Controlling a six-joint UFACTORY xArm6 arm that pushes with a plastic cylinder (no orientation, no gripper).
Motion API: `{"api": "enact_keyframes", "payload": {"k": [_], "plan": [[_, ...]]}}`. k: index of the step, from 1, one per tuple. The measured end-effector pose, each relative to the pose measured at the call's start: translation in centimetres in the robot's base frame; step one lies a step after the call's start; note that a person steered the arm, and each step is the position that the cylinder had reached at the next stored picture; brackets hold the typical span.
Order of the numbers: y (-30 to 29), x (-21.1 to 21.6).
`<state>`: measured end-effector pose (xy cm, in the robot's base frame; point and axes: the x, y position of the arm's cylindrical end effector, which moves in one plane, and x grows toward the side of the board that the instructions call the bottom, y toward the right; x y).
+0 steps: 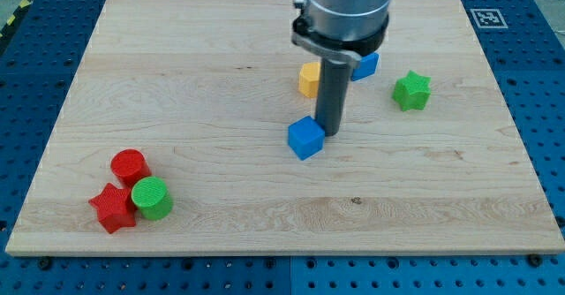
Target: Place the blue cube close to the green circle
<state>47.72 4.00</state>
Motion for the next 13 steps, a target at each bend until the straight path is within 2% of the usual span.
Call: {"api": "enact_keyframes", "payload": {"k": [4, 5, 7, 8, 9, 11, 12, 13], "plan": [[-9.0, 10.0], [-9.7, 10.5], [-9.8, 5.8], [-9.9, 4.9], [-10.2, 5.3], [-11.4, 8.8], [-12.3, 8.0], [-12.3, 1.4]]}}
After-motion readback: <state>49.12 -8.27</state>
